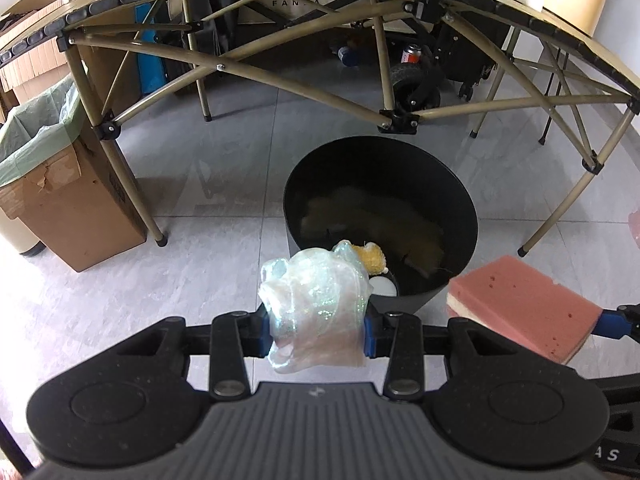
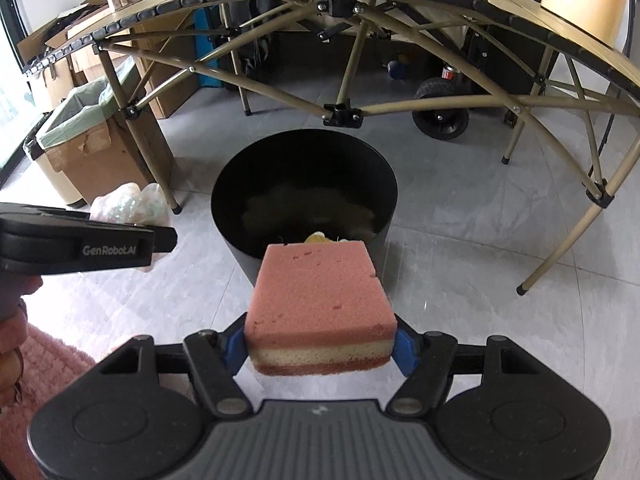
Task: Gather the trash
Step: 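Lower the pink sponge into the bin and open the right gripper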
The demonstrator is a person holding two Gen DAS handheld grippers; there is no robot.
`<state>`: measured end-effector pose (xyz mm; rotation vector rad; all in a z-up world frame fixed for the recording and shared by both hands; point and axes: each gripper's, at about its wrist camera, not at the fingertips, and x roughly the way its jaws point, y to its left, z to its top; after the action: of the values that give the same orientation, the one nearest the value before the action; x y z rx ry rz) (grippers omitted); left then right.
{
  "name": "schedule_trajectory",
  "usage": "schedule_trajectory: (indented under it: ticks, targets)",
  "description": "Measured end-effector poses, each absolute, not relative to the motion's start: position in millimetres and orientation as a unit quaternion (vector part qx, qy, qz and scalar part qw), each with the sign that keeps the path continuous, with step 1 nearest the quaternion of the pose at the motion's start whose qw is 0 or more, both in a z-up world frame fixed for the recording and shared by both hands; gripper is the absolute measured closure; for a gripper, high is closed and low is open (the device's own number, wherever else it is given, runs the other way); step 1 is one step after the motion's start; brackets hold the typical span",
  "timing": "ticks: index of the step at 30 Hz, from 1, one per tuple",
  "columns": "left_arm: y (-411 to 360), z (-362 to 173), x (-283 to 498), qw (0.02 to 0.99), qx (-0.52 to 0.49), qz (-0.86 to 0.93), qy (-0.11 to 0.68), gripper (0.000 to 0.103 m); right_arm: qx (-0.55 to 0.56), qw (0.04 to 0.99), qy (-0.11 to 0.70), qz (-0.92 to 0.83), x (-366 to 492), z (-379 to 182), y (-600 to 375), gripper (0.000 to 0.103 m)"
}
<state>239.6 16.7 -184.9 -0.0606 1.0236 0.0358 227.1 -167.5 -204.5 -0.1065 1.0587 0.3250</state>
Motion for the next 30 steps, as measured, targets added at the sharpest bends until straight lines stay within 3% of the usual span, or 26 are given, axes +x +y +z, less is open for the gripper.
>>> schedule_trajectory:
  ticks: [18, 30]
  targets:
    - [47, -188, 272, 0.862, -0.061, 0.082, 0.496, 0.063, -0.048, 0.846, 0.505, 0.166, 302, -213, -132, 0.035]
    - [69, -186, 294, 0.857, -0.080, 0.126, 0.492, 0.063, -0.033, 0.829, 0.534, 0.164, 364, -248, -107, 0.035]
